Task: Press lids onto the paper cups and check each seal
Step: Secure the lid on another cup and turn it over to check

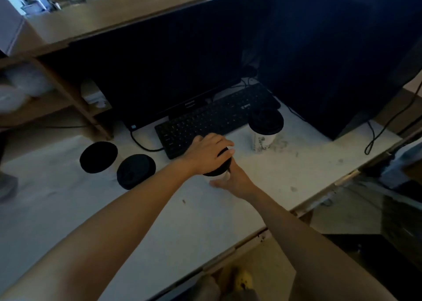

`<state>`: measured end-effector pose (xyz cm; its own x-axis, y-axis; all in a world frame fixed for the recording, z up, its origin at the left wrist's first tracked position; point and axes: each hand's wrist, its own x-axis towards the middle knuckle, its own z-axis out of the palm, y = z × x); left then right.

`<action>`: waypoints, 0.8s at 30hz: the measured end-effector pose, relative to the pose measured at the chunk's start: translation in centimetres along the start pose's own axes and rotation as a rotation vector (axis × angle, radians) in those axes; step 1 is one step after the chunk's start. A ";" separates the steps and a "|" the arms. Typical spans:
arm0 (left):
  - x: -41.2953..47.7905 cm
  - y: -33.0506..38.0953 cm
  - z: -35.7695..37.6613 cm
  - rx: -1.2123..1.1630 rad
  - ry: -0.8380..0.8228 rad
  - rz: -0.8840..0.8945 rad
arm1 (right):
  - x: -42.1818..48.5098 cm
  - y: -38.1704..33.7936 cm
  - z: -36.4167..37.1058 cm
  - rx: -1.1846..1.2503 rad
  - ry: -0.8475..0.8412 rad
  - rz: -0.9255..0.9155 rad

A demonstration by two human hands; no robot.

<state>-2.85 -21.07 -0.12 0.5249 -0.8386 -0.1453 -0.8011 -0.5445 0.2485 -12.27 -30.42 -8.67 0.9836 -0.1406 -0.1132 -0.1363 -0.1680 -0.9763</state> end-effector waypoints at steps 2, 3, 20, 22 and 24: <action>0.5 0.1 -0.3 -0.019 -0.005 -0.067 | 0.3 0.2 0.4 0.022 0.033 0.022; 0.7 0.3 -0.2 -0.023 0.006 -0.129 | 0.3 0.4 0.8 0.041 0.062 0.025; 1.3 -0.4 -1.8 -0.019 -0.048 -0.152 | 0.6 -1.8 0.8 0.028 0.156 -0.033; 1.5 -0.4 -4.8 -0.109 0.048 -0.114 | 1.2 -4.5 -0.2 -0.022 0.173 -0.103; 1.3 -0.3 -8.3 -0.202 0.199 -0.098 | 2.0 -7.5 -1.3 -0.090 0.193 -0.160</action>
<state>0.48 -21.87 7.55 0.6592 -0.7520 0.0073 -0.6807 -0.5925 0.4307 -9.40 -30.76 -1.35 0.9540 -0.2871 0.0865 0.0002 -0.2881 -0.9576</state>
